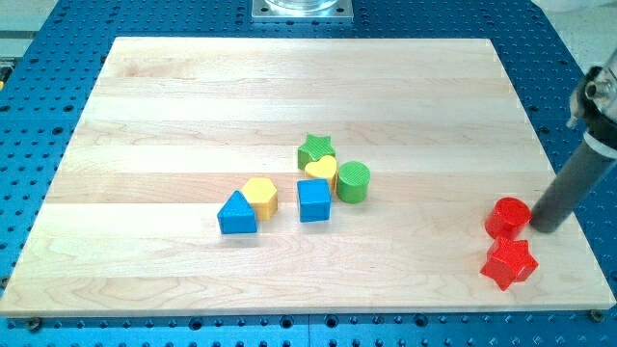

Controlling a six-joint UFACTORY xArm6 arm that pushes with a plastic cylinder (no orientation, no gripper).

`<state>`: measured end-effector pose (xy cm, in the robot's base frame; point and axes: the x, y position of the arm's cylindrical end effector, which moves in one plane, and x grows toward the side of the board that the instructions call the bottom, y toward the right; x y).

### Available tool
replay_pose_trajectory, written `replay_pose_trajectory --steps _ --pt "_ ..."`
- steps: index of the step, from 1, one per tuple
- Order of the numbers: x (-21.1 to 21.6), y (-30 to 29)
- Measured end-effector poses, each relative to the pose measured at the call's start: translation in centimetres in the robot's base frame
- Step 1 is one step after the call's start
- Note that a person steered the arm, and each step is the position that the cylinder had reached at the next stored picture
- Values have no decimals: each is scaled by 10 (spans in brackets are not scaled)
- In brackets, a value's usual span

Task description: Move the red circle slightly up

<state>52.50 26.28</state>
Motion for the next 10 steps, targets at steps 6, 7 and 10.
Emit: replay_pose_trajectory --steps 6,7,10 --pt "40 -203" --pt "48 -146" --pt "-32 -151"
